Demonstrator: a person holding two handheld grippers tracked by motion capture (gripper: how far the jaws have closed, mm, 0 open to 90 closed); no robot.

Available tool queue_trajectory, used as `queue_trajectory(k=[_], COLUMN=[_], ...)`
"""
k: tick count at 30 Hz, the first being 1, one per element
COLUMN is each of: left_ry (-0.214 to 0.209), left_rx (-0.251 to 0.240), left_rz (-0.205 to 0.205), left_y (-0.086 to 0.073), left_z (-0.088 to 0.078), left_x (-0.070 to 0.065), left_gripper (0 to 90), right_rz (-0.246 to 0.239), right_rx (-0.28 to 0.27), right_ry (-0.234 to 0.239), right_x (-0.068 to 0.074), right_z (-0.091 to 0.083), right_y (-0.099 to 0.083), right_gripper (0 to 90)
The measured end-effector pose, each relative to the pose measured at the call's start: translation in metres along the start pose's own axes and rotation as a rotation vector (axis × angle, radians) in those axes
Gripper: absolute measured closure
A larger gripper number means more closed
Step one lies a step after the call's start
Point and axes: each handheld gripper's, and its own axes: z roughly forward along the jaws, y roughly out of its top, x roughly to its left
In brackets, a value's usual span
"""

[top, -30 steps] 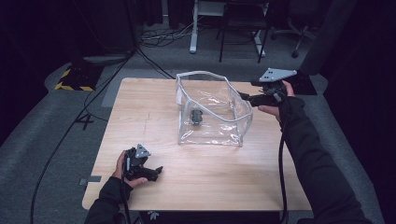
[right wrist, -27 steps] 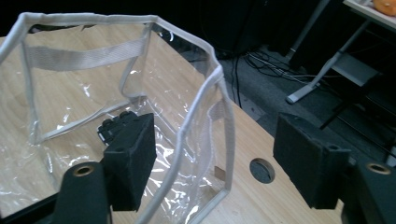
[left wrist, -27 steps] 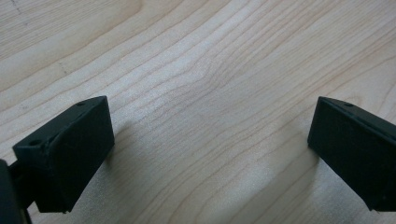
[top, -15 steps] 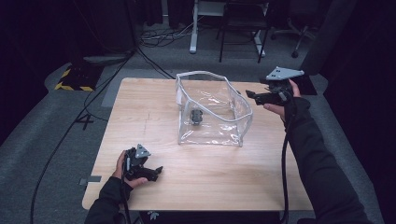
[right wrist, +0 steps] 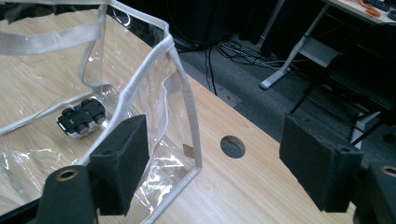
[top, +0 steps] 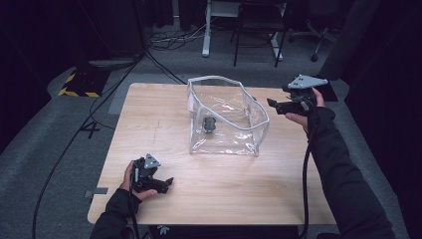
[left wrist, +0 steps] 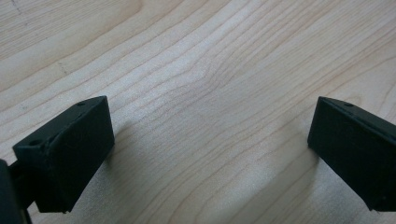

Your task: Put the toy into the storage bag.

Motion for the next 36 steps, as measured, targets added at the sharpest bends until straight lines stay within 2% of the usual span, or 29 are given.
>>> queue_trajectory(k=[1,6,14,19,33,36], left_ry=[-0.001,-0.001,-0.001,-0.001,-0.001,-0.001], left_rx=[0.001,0.001,0.001,0.0,0.0,0.001], left_rz=[0.0,0.0,0.0,0.0,0.0,0.001], left_y=[0.0,0.0,0.0,0.0,0.0,0.0], left_z=[0.0,0.0,0.0,0.0,0.0,0.0], left_x=[0.0,0.0,0.0,0.0,0.0,0.0], left_gripper=[0.6,0.6,0.6,0.6,0.6,0.6], right_rz=[0.014,0.005,0.028,0.014,0.025,0.009], right_rx=[0.01,0.016,0.023,0.032,0.069,0.076], right_ry=[-0.002,-0.019,-0.013,-0.012,0.005,0.006], right_x=[0.001,-0.001,-0.003,-0.002,0.005,0.006], right_z=[0.0,0.0,-0.002,-0.001,0.002,0.002], right_y=[-0.001,-0.008,-0.019,-0.026,-0.046,-0.051], right_gripper=[24.3,24.5,24.5,24.5,24.2,23.9])
